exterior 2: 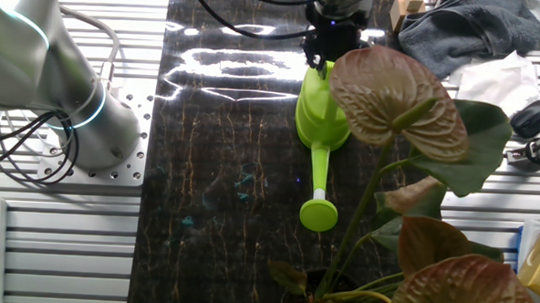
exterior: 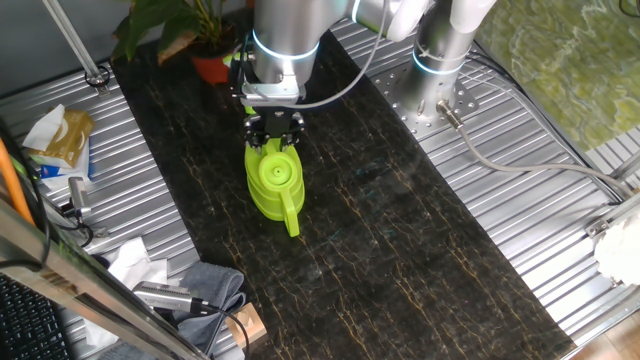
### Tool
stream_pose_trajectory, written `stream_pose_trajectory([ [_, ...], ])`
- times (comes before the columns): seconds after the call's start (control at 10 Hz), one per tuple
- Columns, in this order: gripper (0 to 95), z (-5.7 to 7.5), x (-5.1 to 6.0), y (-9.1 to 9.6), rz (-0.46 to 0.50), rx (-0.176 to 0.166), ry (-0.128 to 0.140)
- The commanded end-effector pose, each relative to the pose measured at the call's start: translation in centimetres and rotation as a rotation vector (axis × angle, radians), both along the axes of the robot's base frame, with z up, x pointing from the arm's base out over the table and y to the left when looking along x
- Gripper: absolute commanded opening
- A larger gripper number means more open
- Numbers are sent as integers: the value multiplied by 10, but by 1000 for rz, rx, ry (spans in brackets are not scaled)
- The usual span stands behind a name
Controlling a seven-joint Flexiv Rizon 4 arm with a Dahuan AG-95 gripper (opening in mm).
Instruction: Water the plant
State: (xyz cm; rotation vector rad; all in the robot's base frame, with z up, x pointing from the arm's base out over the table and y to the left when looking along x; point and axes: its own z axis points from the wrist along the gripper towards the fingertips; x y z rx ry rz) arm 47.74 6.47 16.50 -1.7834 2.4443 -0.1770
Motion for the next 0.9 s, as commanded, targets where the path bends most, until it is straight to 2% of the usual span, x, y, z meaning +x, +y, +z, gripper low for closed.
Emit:
stream_pose_trajectory([
  [0.1, 380, -1, 0, 0, 3, 2, -1],
  [0.9, 380, -7, 3, -1, -59, 24, -1],
])
